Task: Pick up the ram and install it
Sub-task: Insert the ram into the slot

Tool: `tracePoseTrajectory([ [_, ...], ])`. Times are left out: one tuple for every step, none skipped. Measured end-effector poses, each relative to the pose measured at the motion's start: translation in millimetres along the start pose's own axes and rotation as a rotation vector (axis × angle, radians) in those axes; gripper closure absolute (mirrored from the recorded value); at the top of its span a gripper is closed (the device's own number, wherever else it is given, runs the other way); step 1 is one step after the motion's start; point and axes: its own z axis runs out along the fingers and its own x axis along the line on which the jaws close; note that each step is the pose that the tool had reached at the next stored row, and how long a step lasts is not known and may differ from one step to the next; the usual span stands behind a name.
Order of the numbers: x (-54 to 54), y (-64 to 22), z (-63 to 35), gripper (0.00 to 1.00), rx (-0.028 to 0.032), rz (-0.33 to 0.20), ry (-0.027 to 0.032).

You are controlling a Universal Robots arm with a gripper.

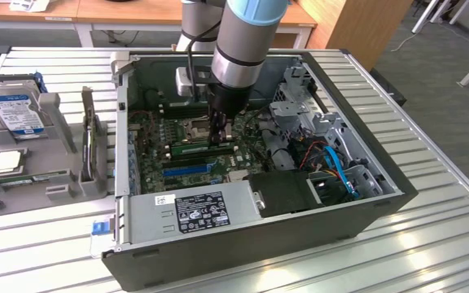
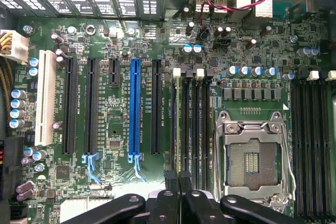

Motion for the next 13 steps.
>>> tracePoseTrajectory([
  [0.0, 0.0, 0.0, 0.88, 0.0000, 0.000, 0.0000],
  [0.0, -0.4, -0.1, 0.88, -0.0014, 0.000, 0.0000],
  [-0.1, -1.4, -0.1, 0.88, -0.0051, 0.000, 0.0001],
  [-0.1, -2.4, -0.3, 0.88, -0.0090, 0.001, 0.0002],
  [-0.1, -3.4, -0.4, 0.88, -0.0133, 0.001, 0.0004],
  [-0.1, -4.1, -0.4, 0.88, -0.0171, 0.001, 0.0005],
  [0.0, -4.8, -0.5, 0.88, -0.0203, 0.001, 0.0004],
  [-0.1, -5.4, -0.5, 0.88, -0.0236, 0.002, 0.0005],
  [-0.1, -6.0, -0.6, 0.88, -0.0265, 0.002, 0.0005],
  [-0.1, -6.2, -0.6, 0.88, -0.0284, 0.002, 0.0005],
  [-0.1, -6.4, -0.6, 0.88, -0.0296, 0.002, 0.0005],
  [-0.1, -6.4, -0.6, 0.88, -0.0301, 0.002, 0.0004],
  [-0.1, -6.6, -0.6, 0.88, -0.0313, 0.002, 0.0006],
])
